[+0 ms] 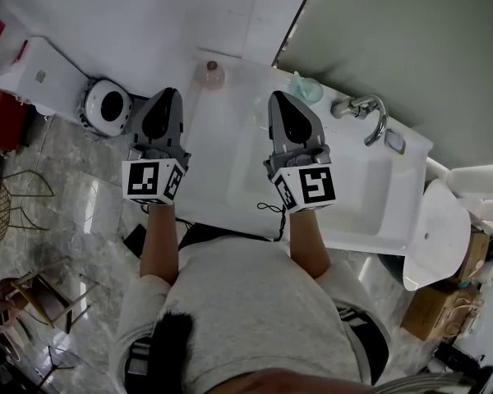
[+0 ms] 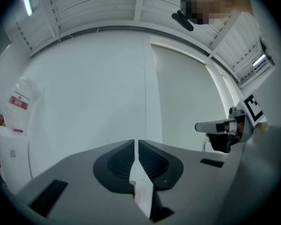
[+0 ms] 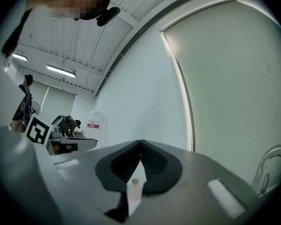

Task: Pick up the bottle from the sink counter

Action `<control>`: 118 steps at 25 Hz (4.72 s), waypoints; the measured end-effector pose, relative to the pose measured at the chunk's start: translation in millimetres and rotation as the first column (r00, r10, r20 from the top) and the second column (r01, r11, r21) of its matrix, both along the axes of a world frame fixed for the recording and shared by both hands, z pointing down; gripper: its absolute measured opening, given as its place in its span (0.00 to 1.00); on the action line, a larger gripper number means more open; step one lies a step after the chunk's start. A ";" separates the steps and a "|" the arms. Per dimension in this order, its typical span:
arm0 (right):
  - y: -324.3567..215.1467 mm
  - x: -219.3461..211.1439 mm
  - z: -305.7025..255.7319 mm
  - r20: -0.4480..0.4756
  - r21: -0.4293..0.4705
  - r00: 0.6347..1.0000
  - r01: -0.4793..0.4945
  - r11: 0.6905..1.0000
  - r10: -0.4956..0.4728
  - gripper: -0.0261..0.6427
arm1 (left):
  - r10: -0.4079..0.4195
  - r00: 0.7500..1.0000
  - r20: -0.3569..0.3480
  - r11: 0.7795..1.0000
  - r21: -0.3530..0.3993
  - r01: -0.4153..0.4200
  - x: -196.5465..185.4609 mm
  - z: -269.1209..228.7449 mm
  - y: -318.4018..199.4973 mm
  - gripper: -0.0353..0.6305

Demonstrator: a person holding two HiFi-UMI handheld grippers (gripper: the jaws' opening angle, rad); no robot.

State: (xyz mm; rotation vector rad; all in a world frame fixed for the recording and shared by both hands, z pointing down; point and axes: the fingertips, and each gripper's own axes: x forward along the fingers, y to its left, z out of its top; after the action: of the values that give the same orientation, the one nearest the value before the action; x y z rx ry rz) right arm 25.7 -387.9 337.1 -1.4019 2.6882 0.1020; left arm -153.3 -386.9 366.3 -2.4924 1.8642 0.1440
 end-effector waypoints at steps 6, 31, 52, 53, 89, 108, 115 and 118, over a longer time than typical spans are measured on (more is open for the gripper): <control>-14.2 -11.5 15.1 -0.015 -0.044 0.999 -0.032 0.999 0.031 0.06 | 0.097 0.995 0.028 0.993 -0.068 -0.095 14.2 50.0 -44.1 0.16; -31.6 -7.1 60.4 -0.112 -0.146 0.980 -0.180 0.973 0.165 0.06 | 0.169 0.980 0.105 0.953 -0.271 -0.135 36.3 193.7 -163.7 0.36; -26.9 -2.3 67.4 -0.156 -0.158 0.954 -0.280 0.947 0.256 0.06 | 0.153 0.974 0.166 0.964 -0.241 -0.111 58.0 203.6 -193.0 0.23; -24.8 -3.1 66.0 -0.159 -0.155 0.952 -0.287 0.945 0.262 0.06 | 0.161 0.969 0.185 0.965 -0.234 -0.115 60.5 204.2 -192.6 0.23; 29.9 12.3 20.6 -0.103 -0.065 0.971 -0.221 0.973 0.214 0.06 | 0.186 0.974 0.130 0.970 -0.186 -0.160 44.5 83.7 -99.6 0.24; 72.6 23.9 -14.1 -0.042 -0.025 0.996 -0.083 0.996 0.082 0.06 | 0.113 0.977 0.180 0.992 -0.074 -0.101 42.1 -25.5 36.8 0.24; 96.3 28.2 -24.8 -0.036 0.004 0.999 -0.033 0.999 0.033 0.06 | 0.057 0.980 0.190 0.998 -0.040 -0.050 42.7 -45.6 81.4 0.24; 105.4 30.7 -26.3 -0.035 0.012 0.999 -0.013 1.000 0.013 0.06 | 0.036 0.980 0.196 0.999 -0.030 -0.031 44.4 -49.6 96.6 0.24</control>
State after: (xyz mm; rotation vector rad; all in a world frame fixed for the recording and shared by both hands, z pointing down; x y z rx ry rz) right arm 56.4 -282.5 310.7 -1.4273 2.7022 0.1438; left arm -108.9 -290.2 316.7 -2.4533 1.7587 -0.1232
